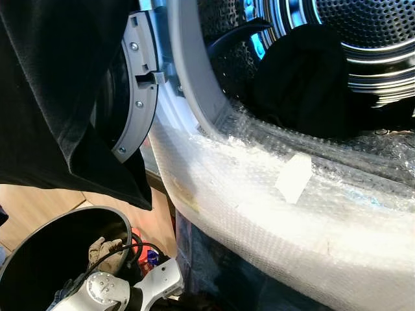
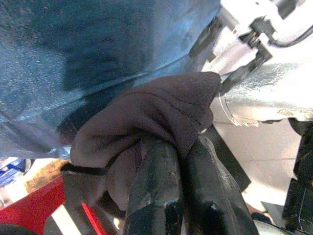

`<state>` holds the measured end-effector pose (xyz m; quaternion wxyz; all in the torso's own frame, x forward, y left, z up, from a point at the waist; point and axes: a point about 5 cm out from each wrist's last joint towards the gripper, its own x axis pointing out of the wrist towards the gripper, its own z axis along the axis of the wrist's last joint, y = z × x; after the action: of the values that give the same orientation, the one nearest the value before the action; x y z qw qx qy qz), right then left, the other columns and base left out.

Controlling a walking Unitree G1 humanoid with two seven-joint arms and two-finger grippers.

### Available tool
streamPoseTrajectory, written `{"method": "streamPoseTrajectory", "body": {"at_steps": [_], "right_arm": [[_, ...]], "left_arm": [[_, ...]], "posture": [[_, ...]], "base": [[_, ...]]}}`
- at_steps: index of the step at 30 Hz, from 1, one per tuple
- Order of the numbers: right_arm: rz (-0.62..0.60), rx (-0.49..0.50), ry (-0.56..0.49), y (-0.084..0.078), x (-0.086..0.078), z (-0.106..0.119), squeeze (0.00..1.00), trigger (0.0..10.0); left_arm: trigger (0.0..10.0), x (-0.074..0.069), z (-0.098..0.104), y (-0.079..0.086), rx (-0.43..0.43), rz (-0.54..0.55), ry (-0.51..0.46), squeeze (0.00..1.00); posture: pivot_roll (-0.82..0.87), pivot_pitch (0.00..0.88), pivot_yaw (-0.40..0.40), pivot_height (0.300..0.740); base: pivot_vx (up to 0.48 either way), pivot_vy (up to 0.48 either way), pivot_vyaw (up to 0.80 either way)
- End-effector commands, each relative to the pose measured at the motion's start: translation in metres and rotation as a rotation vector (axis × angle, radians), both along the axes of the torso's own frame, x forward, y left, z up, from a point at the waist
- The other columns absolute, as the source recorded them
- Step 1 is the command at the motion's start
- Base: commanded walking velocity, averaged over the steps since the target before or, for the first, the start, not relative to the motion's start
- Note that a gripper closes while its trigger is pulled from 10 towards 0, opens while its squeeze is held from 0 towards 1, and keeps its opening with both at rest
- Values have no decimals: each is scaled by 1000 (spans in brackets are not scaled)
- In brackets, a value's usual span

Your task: Clothes washing

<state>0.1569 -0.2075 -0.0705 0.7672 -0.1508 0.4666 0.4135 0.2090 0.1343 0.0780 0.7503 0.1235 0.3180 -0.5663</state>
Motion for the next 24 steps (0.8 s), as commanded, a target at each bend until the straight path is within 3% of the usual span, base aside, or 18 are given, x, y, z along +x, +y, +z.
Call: {"method": "streamPoseTrajectory", "body": {"at_steps": [1, 10, 11, 16, 24], "right_arm": [[19, 83, -40, 4, 8, 11, 0, 10000], [120, 157, -151, 1, 29, 46, 35, 10000], [151, 167, -169, 2, 32, 54, 1000, 10000], [183, 205, -177, 13, 37, 65, 1000, 10000], [149, 231, -152, 24, 33, 62, 1000, 10000]], "left_arm": [[0, 4, 8, 1, -20, 7, -19, 0], [0, 4, 12, -11, -59, -42, -22, 0], [0, 7, 16, -15, -81, -42, -37, 0], [0, 13, 32, -30, -152, -75, -71, 0], [0, 10, 57, -67, -251, -214, -138, 0]], "posture": [[1, 0, 25, 740], [-11, 8, 29, 740], [-12, 10, 25, 740], [-13, 5, 22, 740], [-3, 6, 13, 740]], "base": [[0, 0, 0], [0, 0, 0], [0, 0, 0], [0, 0, 0], [0, 0, 0]]}}
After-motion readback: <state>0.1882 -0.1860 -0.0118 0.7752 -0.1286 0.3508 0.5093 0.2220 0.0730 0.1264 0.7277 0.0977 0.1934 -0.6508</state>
